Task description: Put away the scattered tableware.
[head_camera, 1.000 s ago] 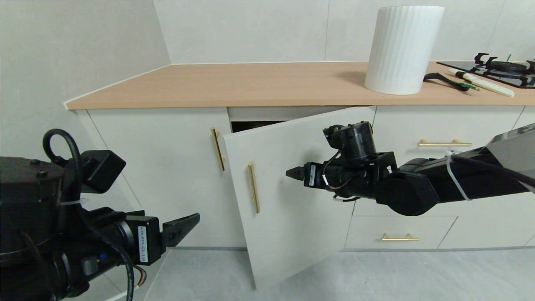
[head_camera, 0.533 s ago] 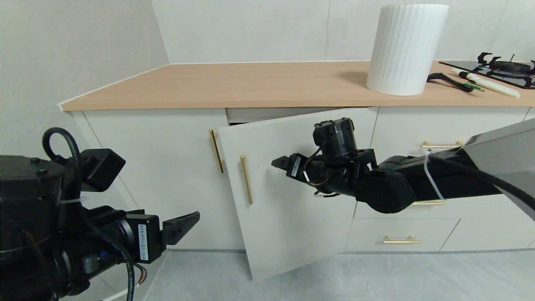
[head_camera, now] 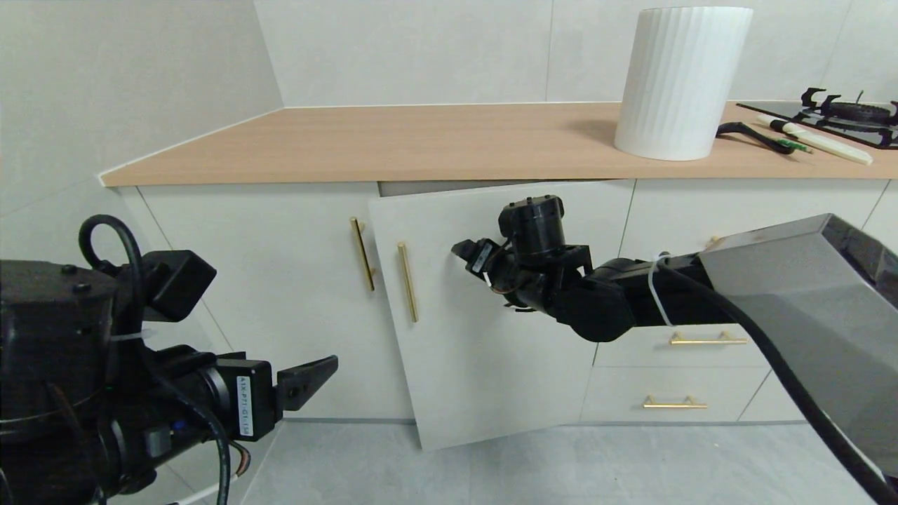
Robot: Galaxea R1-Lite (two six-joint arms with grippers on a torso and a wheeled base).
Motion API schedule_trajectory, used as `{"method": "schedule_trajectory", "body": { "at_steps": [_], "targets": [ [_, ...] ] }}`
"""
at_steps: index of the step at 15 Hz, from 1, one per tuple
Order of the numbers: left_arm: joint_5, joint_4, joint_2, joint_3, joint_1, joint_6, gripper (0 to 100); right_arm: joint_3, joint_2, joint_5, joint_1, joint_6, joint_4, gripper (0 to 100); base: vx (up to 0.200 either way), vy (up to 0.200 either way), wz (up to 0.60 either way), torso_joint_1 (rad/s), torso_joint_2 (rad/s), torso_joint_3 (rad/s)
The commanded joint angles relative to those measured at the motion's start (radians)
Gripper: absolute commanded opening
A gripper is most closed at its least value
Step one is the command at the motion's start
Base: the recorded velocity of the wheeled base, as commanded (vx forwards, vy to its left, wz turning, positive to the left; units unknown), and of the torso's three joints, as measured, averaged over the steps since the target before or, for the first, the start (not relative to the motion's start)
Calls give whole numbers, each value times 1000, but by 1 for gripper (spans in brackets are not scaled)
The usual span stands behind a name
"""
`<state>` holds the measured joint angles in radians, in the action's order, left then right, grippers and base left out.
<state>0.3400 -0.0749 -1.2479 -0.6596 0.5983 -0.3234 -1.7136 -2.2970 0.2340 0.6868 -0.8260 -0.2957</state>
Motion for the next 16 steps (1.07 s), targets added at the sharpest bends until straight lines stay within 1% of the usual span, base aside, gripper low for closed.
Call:
{"method": "schedule_trajectory", "body": {
  "at_steps": [1, 3, 4, 10, 16],
  "targets": [
    [1, 0, -2, 0, 0, 0, 100, -46, -52, 19, -20, -1, 1, 100, 0, 0, 0, 0, 0, 0],
    [1, 0, -5, 0, 0, 0, 100, -63, -68, 22, -30, -1, 1, 100, 0, 0, 0, 0, 0, 0],
    [1, 0, -7, 1, 0, 0, 100, -87, -88, 25, -50, -2, 1, 100, 0, 0, 0, 0, 0, 0],
    [1, 0, -7, 1, 0, 0, 100, -199, -163, 97, -87, 1, 44, 100, 0, 0, 0, 0, 0, 0],
    [1, 0, -7, 1, 0, 0, 100, -205, -167, 100, -90, 1, 44, 100, 0, 0, 0, 0, 0, 0]
  ]
}}
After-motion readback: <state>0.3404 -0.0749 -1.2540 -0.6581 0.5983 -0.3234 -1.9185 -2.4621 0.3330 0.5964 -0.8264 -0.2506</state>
